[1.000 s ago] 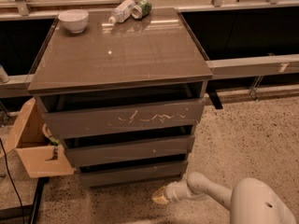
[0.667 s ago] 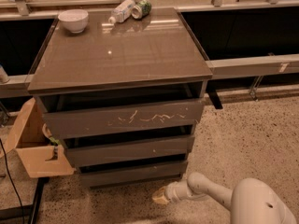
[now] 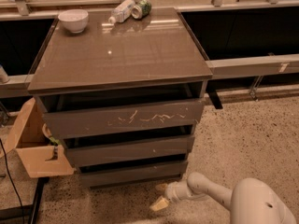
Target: Close bottom drawer
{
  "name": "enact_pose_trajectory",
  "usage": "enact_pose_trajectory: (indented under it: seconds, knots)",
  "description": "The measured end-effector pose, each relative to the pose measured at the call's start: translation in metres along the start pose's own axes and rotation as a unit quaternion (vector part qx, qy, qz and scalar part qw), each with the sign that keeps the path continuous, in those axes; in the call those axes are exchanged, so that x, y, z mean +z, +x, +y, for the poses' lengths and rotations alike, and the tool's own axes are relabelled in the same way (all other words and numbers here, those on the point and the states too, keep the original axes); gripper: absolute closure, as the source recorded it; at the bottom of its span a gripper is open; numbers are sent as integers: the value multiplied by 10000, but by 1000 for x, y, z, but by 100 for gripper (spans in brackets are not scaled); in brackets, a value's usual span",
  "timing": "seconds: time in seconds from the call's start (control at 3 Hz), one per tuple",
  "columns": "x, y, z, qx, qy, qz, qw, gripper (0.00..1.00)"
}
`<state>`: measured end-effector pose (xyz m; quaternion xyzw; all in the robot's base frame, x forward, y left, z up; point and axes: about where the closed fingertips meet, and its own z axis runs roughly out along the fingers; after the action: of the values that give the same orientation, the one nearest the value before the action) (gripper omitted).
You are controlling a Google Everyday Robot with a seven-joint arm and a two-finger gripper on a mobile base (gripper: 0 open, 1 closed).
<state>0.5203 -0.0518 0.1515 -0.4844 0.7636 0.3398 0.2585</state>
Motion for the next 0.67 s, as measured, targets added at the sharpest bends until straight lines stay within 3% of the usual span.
enact_pose_trajectory:
  seconds: [0.67]
  knots:
    - [1, 0, 1, 0, -12, 4, 10000, 0]
